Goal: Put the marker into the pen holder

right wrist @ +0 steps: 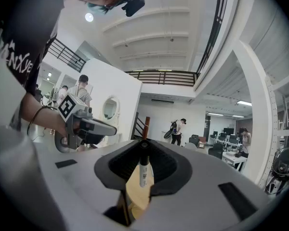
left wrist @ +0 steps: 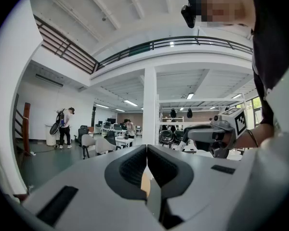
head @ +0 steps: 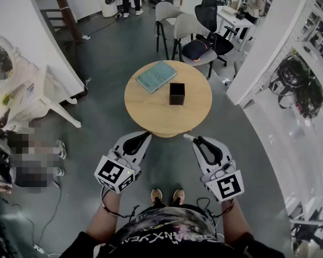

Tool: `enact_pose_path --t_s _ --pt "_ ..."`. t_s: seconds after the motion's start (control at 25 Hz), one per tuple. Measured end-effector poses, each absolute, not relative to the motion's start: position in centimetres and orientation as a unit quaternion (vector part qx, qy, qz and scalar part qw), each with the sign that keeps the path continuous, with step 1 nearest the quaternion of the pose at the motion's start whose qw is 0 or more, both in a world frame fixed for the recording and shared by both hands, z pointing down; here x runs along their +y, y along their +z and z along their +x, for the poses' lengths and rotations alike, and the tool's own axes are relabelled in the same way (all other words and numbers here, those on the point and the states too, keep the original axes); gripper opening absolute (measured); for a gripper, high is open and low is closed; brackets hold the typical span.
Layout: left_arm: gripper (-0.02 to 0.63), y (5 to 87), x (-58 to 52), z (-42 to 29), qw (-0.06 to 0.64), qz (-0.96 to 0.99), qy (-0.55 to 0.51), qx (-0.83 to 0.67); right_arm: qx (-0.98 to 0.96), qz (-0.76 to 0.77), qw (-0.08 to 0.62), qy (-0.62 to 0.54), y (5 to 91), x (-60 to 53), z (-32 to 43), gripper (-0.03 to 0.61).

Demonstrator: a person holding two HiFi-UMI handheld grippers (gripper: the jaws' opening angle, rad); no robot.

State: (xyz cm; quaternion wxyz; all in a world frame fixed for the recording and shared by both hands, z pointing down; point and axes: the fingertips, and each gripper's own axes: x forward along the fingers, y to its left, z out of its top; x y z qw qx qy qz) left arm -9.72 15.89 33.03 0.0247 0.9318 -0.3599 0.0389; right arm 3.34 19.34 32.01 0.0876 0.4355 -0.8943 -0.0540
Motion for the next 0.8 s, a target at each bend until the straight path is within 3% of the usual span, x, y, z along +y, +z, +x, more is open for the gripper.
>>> enact_pose_path --t_s 0.8 --pt "0.020 33.12 15.68 -9.72 0.027 0.931 0.040 -0.361 -0.895 0.437 0.078 -0.041 31.84 19.18 3.40 0.067"
